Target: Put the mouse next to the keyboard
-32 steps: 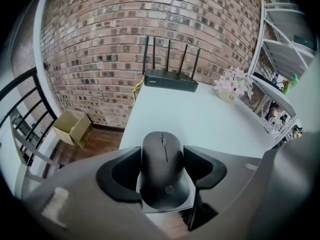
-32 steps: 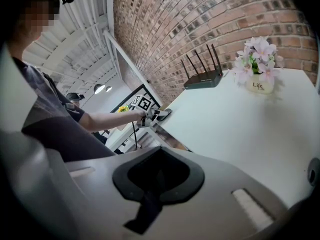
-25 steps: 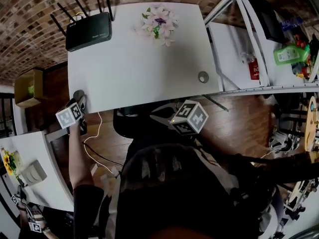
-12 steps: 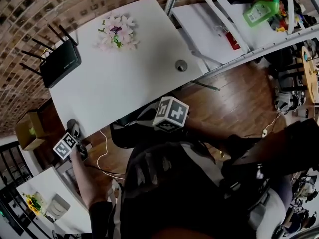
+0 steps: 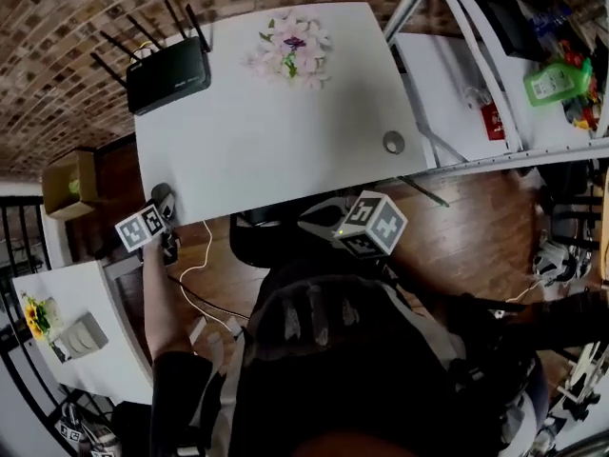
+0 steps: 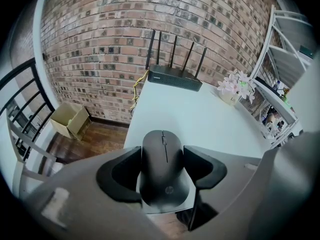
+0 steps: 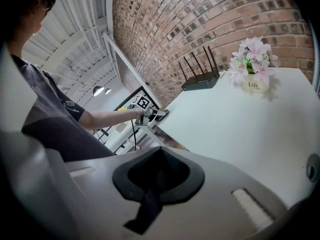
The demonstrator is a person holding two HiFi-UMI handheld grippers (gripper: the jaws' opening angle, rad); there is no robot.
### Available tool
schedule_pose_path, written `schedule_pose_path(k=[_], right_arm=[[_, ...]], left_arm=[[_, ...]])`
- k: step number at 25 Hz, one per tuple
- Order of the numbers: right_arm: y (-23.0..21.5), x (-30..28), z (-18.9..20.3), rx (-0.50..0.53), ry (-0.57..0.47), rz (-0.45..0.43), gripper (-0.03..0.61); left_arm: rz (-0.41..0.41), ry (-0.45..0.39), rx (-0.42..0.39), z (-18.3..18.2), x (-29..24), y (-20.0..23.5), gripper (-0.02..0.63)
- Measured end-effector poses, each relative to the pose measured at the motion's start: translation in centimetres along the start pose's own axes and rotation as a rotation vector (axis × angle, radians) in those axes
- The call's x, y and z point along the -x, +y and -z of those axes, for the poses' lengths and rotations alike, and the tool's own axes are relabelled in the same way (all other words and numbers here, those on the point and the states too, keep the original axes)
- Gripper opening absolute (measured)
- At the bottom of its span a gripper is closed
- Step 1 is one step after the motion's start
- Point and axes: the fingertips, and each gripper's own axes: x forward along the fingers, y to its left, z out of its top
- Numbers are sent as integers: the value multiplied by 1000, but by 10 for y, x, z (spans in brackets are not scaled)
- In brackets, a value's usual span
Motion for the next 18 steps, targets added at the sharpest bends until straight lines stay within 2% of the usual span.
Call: schedule_pose_path(k=[4, 8, 13, 18], right_arm=[[-3, 3, 4, -5, -7, 11, 5], [-2, -2, 2, -16, 9, -24, 5], [-4, -3, 2, 25, 5, -11, 5], [-6, -1, 1, 21, 19, -4, 5]], left_arm=[[-10, -13, 14, 2, 2, -3, 273], [-27, -42, 37, 2, 7, 1, 275], [-15, -34, 30, 0, 4, 0, 276], [-16, -41, 41, 2, 6, 3, 276]])
